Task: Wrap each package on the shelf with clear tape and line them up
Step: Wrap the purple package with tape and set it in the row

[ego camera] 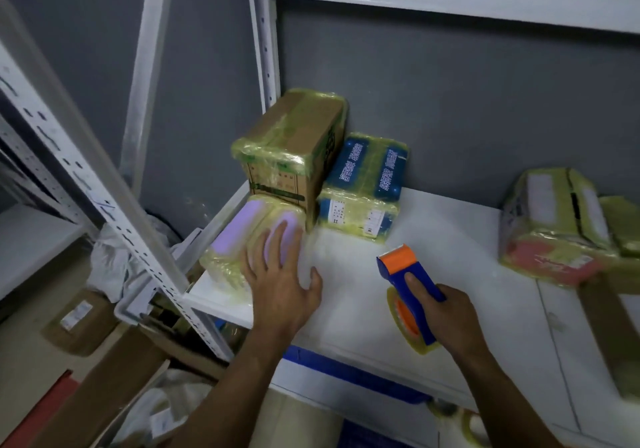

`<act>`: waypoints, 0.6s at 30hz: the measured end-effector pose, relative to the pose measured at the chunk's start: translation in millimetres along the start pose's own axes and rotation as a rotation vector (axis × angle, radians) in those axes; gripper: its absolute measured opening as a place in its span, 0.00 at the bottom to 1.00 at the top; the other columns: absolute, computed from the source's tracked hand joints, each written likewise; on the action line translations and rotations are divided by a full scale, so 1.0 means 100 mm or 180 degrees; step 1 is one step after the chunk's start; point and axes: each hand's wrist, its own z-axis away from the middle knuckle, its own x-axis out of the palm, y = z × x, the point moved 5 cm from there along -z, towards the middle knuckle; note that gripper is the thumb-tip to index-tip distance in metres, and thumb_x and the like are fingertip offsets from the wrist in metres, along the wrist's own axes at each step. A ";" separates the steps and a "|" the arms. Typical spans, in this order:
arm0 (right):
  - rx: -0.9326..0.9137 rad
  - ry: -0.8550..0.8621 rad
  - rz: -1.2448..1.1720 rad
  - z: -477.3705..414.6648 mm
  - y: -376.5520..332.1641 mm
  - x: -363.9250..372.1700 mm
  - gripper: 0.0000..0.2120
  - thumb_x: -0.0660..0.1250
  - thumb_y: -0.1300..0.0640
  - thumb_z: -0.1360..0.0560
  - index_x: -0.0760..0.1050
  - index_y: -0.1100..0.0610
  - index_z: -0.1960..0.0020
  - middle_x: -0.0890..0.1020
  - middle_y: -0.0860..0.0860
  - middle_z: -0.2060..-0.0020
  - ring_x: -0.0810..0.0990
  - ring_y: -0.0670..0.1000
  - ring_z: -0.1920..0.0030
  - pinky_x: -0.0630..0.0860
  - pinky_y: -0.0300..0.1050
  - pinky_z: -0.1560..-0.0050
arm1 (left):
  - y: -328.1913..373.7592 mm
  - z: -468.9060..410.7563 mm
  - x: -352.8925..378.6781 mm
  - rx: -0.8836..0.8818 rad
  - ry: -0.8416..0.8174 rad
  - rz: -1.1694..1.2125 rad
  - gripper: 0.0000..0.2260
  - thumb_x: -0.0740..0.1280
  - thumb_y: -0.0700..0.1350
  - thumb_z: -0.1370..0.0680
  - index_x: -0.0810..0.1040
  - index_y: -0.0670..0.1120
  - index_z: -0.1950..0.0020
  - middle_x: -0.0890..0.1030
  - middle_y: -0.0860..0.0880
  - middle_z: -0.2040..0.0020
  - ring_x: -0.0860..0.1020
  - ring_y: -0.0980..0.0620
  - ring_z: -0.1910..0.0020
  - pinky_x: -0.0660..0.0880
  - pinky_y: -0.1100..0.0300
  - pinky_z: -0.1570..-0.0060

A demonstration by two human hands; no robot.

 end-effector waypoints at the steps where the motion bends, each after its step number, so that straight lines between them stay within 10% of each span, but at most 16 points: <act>1: 0.0040 0.0067 -0.0007 0.01 0.03 -0.05 0.28 0.67 0.31 0.27 0.73 0.55 0.67 0.77 0.44 0.79 0.75 0.40 0.79 0.68 0.36 0.73 | 0.17 -0.01 0.05 0.0333 0.0059 0.0249 0.30 0.68 0.54 0.26 0.71 0.48 0.24 0.69 0.45 0.24 0.63 0.41 0.24 0.58 0.38 0.25; 9: 0.0416 0.0849 -0.0294 0.16 0.52 -1.00 0.29 0.68 0.31 0.27 0.69 0.55 0.69 0.74 0.48 0.79 0.71 0.44 0.80 0.67 0.41 0.71 | 1.46 -0.27 0.86 0.0982 -0.1626 0.1552 0.23 0.70 0.49 0.20 0.72 0.52 0.26 0.70 0.55 0.27 0.69 0.56 0.30 0.60 0.71 0.33; 18: 0.0656 0.1464 -0.0482 0.25 1.11 -1.99 0.28 0.71 0.34 0.28 0.82 0.61 0.60 0.84 0.54 0.71 0.83 0.54 0.69 0.73 0.44 0.68 | 3.15 -0.59 1.66 0.1665 -0.2243 0.1853 0.22 0.69 0.48 0.20 0.72 0.49 0.26 0.72 0.48 0.30 0.74 0.49 0.35 0.73 0.57 0.36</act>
